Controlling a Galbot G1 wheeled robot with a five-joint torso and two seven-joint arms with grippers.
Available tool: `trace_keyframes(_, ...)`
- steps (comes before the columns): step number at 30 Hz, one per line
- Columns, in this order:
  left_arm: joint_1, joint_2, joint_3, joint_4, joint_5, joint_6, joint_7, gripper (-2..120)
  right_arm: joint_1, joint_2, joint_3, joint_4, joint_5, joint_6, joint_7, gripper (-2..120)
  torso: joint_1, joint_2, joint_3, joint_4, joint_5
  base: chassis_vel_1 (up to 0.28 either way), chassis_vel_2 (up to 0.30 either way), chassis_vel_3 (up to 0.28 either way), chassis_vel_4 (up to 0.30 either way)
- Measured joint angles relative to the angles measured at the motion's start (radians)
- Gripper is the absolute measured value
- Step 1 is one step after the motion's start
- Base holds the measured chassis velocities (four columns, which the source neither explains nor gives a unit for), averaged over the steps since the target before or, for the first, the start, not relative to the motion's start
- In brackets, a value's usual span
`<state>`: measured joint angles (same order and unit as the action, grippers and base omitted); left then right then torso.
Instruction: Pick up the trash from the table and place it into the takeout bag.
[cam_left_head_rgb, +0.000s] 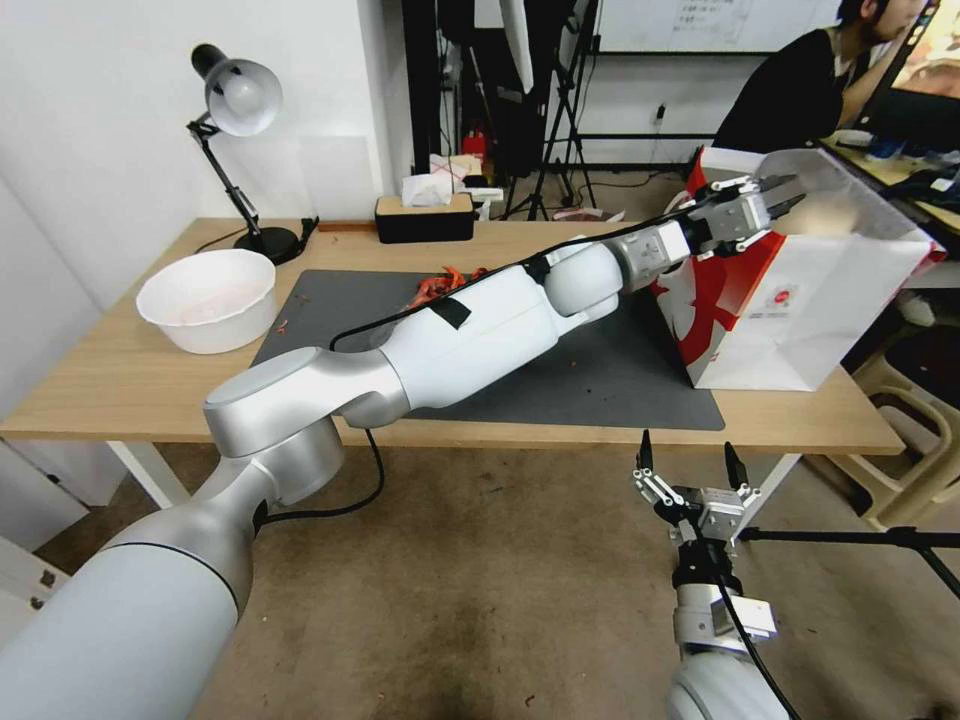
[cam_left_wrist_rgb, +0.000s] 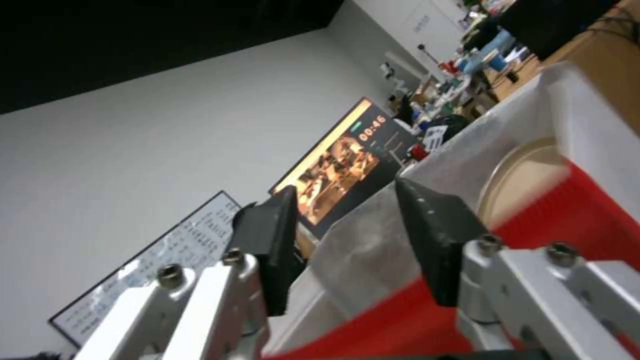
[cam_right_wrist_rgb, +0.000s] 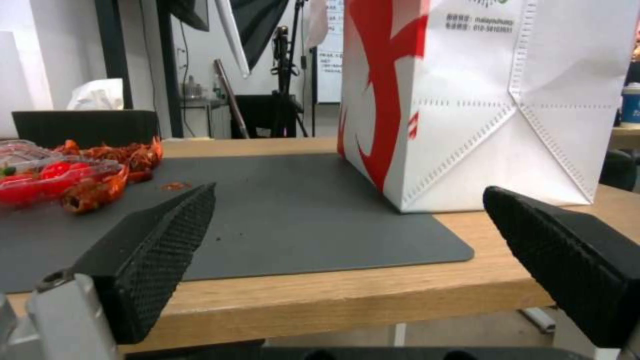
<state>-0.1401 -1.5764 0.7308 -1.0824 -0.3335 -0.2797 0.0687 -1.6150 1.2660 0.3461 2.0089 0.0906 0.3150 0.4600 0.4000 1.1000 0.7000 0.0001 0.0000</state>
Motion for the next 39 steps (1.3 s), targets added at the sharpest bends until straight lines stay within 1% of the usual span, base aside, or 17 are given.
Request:
trace_keyframes(2, 0.007, -0.012, -0.013, 0.034, 0.016, 0.003, -0.003, 51, -0.004, 0.000, 0.003, 0.002, 0.000, 0.002, 0.001, 100, 0.000, 0.000, 0.000, -0.0001, 0.0000, 0.000, 0.000, 0.000, 0.000)
trace_keyframes(3, 0.007, -0.012, -0.013, 0.034, 0.016, 0.003, -0.003, 51, -0.004, 0.000, 0.003, 0.002, 0.000, 0.002, 0.001, 100, 0.000, 0.000, 0.000, -0.0001, 0.0000, 0.000, 0.000, 0.000, 0.000)
trace_keyframes(5, 0.017, -0.004, -0.033, 0.053, 0.023, 0.003, -0.004, 59, -0.007, 0.000, 0.004, 0.003, 0.001, 0.005, 0.002, 100, 0.000, 0.000, 0.000, -0.0002, 0.0000, 0.000, 0.000, 0.000, 0.000)
trace_keyframes(7, 0.023, 0.013, -0.046, 0.047, 0.023, 0.004, -0.005, 64, -0.007, -0.001, 0.005, 0.003, 0.001, 0.006, 0.003, 100, 0.000, 0.000, 0.000, -0.0003, 0.0000, 0.000, 0.000, 0.000, 0.000)
trace_keyframes(9, 0.031, 0.062, -0.070, 0.004, 0.005, 0.021, -0.017, 73, -0.006, -0.002, 0.005, 0.003, 0.002, 0.007, 0.003, 100, 0.000, 0.000, 0.000, -0.0001, -0.0002, 0.000, 0.000, 0.000, 0.000)
trace_keyframes(11, 0.050, 0.169, -0.105, -0.083, -0.041, 0.053, -0.031, 84, -0.001, -0.004, 0.005, 0.003, 0.003, 0.007, 0.003, 100, 0.000, 0.000, 0.000, -0.0001, -0.0003, 0.000, 0.000, 0.000, 0.000)
trace_keyframes(12, 0.050, 0.169, -0.105, -0.083, -0.041, 0.053, -0.031, 84, -0.001, -0.004, 0.005, 0.003, 0.003, 0.007, 0.003, 100, 0.000, 0.000, 0.000, -0.0001, -0.0003, 0.000, 0.000, 0.000, 0.000)
trace_keyframes(15, 0.111, 0.356, -0.158, -0.188, -0.084, 0.070, -0.036, 97, 0.002, -0.007, 0.002, 0.005, 0.003, 0.003, 0.003, 100, 0.000, 0.000, 0.000, 0.0002, -0.0007, 0.000, 0.000, 0.000, 0.000)
trace_keyframes(17, 0.203, 0.487, -0.235, -0.269, -0.099, 0.076, -0.037, 100, 0.004, -0.010, -0.002, 0.006, 0.003, 0.000, 0.002, 100, 0.000, 0.000, 0.000, 0.0003, -0.0005, 0.000, 0.000, 0.000, 0.000)
trace_keyframes(25, 0.347, 0.599, -0.358, -0.362, -0.126, 0.093, -0.041, 100, 0.005, -0.011, -0.010, 0.013, 0.001, -0.004, 0.001, 100, 0.000, 0.000, 0.000, -0.0003, -0.0006, 0.000, 0.000, 0.000, 0.000)
trace_keyframes(28, 0.455, 0.670, -0.457, -0.413, -0.141, 0.101, -0.048, 100, 0.007, -0.012, -0.012, 0.015, 0.000, -0.005, 0.001, 100, 0.000, 0.000, 0.000, 0.0000, -0.0003, 0.000, 0.000, 0.000, 0.000)
trace_keyframes(29, 0.455, 0.670, -0.457, -0.413, -0.141, 0.101, -0.048, 100, 0.007, -0.012, -0.012, 0.015, 0.000, -0.005, 0.001, 100, 0.000, 0.000, 0.000, 0.0000, -0.0003, 0.000, 0.000, 0.000, 0.000)
trace_keyframes(32, 0.555, 0.735, -0.545, -0.468, -0.152, 0.114, -0.053, 100, 0.006, -0.013, -0.013, 0.015, 0.000, -0.005, 0.000, 100, 0.000, 0.000, 0.000, 0.0001, 0.0003, 0.000, 0.000, 0.000, 0.000)
trace_keyframes(33, 0.555, 0.735, -0.545, -0.468, -0.152, 0.114, -0.053, 100, 0.006, -0.013, -0.013, 0.015, 0.000, -0.005, 0.000, 100, 0.000, 0.000, 0.000, 0.0001, 0.0003, 0.000, 0.000, 0.000, 0.000)
trace_keyframes(36, 0.691, 0.782, -0.641, -0.528, -0.158, 0.129, -0.065, 100, 0.007, -0.013, -0.017, 0.017, -0.002, -0.006, 0.000, 100, 0.000, 0.000, 0.000, -0.0002, -0.0002, 0.000, 0.000, 0.000, 0.000)
trace_keyframes(37, 0.691, 0.782, -0.641, -0.528, -0.158, 0.129, -0.065, 100, 0.007, -0.013, -0.017, 0.017, -0.002, -0.006, 0.000, 100, 0.000, 0.000, 0.000, -0.0002, -0.0002, 0.000, 0.000, 0.000, 0.000)
trace_keyframes(39, 0.787, 0.796, -0.722, -0.566, -0.158, 0.136, -0.068, 100, 0.008, -0.012, -0.021, 0.017, -0.003, -0.006, -0.001, 100, 0.000, 0.000, 0.000, 0.0001, -0.0006, 0.000, 0.000, 0.000, 0.000)
